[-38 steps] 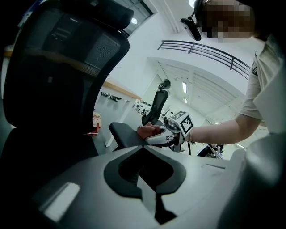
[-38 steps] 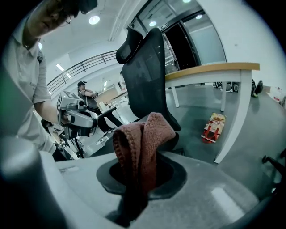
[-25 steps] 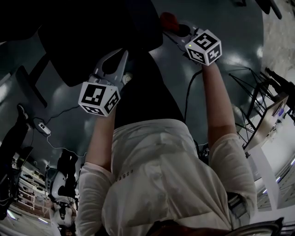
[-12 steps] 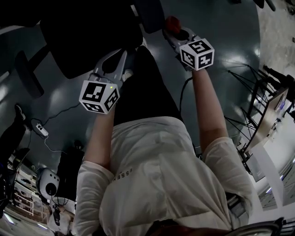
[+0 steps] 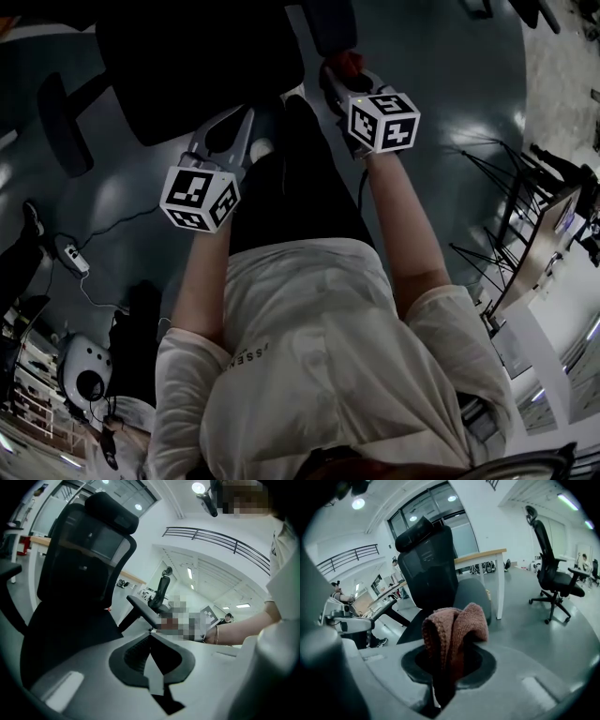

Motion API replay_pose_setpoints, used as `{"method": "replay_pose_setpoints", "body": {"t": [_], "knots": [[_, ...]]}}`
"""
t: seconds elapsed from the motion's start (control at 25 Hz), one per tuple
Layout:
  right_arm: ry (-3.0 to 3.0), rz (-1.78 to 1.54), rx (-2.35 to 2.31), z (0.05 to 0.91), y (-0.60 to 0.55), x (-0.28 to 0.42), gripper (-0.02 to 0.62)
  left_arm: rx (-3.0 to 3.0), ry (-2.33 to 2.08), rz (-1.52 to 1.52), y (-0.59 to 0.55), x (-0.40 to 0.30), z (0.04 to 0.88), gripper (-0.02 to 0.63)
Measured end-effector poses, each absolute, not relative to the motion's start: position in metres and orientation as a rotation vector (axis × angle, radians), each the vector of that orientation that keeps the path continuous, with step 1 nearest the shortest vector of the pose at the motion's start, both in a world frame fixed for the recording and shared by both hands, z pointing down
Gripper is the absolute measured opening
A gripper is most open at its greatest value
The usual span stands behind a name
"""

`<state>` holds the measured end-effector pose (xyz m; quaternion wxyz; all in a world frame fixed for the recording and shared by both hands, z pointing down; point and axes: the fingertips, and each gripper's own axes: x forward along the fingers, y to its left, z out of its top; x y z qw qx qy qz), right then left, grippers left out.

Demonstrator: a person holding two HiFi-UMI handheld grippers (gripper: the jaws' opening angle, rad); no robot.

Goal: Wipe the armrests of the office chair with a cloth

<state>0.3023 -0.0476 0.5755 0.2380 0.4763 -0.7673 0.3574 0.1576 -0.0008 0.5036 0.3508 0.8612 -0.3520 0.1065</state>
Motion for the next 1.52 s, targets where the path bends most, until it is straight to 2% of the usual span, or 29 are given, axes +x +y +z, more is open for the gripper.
{"method": "replay_pose_setpoints", "body": {"t": [0.32,0.68,1.08,1.52], "knots": [[-2.211,1.079,1.220,0.550,-0.055,0.220,0.052,2.164,-1.035,0.227,-0.005,0.116,0.492,0.017],[-2.151,1.026,1.345,0.547,-0.192,0.185,0.052,2.066,-1.157,0.221,-0.066,0.081,0.488,0.017],[-1.925,1.240,1.678,0.591,-0.293,0.201,0.050,2.064,-1.198,0.189,-0.154,0.068,0.494,0.017],[-1.801,1.275,1.874,0.591,-0.250,0.208,0.049,2.100,-1.075,0.233,-0.129,0.065,0.504,0.017]]}}
